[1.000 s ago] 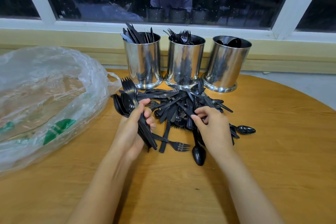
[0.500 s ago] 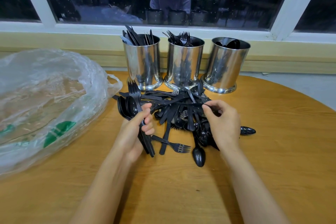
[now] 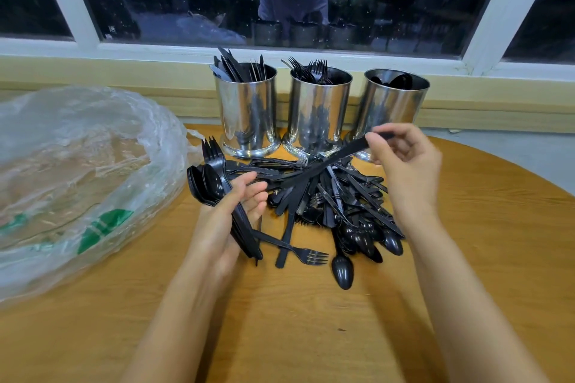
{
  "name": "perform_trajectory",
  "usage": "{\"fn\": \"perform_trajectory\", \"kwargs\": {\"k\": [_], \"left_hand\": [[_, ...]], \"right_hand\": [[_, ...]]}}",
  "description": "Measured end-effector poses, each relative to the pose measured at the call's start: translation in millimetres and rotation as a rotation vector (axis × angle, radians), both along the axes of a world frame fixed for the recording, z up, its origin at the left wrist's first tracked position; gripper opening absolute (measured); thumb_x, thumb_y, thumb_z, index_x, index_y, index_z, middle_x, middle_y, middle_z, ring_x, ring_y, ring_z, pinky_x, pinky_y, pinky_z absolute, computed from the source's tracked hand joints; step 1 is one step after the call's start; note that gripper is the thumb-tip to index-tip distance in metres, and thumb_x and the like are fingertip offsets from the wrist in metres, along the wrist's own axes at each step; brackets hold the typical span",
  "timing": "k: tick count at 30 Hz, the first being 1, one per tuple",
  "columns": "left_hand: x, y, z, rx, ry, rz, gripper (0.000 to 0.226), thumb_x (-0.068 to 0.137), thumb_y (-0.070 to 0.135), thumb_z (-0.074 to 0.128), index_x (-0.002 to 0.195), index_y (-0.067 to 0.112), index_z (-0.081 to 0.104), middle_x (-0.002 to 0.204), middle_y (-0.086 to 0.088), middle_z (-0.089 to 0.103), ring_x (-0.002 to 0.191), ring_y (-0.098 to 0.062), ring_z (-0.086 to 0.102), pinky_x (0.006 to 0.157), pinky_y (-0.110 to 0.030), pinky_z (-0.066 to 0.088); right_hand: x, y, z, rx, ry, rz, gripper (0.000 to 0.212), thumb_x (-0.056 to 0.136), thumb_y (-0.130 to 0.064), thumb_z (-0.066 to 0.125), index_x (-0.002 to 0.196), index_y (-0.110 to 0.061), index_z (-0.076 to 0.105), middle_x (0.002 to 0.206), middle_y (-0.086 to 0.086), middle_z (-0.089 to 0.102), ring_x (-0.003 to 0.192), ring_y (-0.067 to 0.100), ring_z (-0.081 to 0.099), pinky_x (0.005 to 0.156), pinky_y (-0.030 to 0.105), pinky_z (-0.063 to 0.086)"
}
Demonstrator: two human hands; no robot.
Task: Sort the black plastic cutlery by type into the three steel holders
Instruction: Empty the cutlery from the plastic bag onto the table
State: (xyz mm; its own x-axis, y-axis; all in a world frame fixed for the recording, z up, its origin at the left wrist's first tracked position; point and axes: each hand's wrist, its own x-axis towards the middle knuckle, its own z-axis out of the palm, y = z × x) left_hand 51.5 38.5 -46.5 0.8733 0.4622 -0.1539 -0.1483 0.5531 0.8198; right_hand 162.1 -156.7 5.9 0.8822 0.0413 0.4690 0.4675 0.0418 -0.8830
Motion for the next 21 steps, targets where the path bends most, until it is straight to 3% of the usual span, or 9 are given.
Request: {"fn": "perform_trajectory", "kwargs": {"k": [5, 9, 14, 17, 21], "left_hand": [[-2, -5, 3, 0.119, -0.004, -0.144, 0.033, 0.093, 0.020, 0.057, 0.122, 0.007, 0.063, 0.112, -0.012, 0.073, 0.106, -0.023, 0.070, 0.087, -0.029, 0.057], [-4, -15, 4, 0.280, 0.034, -0.326, 0.032, 0.093, 0.018, 0.058, 0.124, 0.011, 0.061, 0.115, -0.010, 0.072, 0.108, -0.023, 0.069, 0.091, -0.032, 0.056], [-2, -15, 3, 0.331, 0.132, -0.213, 0.020, 0.094, 0.009, 0.060, 0.112, 0.014, 0.068, 0.098, -0.009, 0.076, 0.081, -0.014, 0.071, 0.077, -0.029, 0.057], [-1, -7, 2, 0.232, 0.141, -0.090, 0.019, 0.093, 0.007, 0.061, 0.110, 0.009, 0.070, 0.095, -0.009, 0.076, 0.077, -0.014, 0.070, 0.071, -0.025, 0.057], [-1, 4, 3, 0.106, 0.134, 0.060, 0.018, 0.094, 0.006, 0.060, 0.109, 0.008, 0.070, 0.096, -0.008, 0.076, 0.080, -0.014, 0.072, 0.069, -0.023, 0.056]], "right_hand": [[4, 21, 12, -0.325, 0.054, 0.275, 0.011, 0.090, -0.012, 0.065, 0.099, -0.015, 0.069, 0.068, 0.000, 0.059, 0.056, 0.002, 0.052, 0.059, 0.011, 0.045], [3, 48, 0, -0.430, -0.024, 0.282, 0.005, 0.087, -0.014, 0.069, 0.090, -0.019, 0.069, 0.065, -0.005, 0.057, 0.061, 0.008, 0.053, 0.060, 0.018, 0.047], [5, 61, -7, -0.378, 0.030, 0.371, 0.008, 0.087, -0.015, 0.070, 0.094, -0.015, 0.069, 0.069, 0.006, 0.062, 0.058, 0.008, 0.055, 0.057, 0.022, 0.047], [19, 62, -16, -0.369, 0.086, 0.359, 0.014, 0.090, -0.014, 0.067, 0.104, -0.012, 0.067, 0.083, 0.010, 0.070, 0.064, 0.006, 0.059, 0.055, 0.020, 0.048], [47, 64, -41, -0.636, 0.032, 0.207, 0.012, 0.089, -0.014, 0.068, 0.100, -0.017, 0.069, 0.088, -0.001, 0.065, 0.077, 0.009, 0.057, 0.073, 0.020, 0.048]]}}
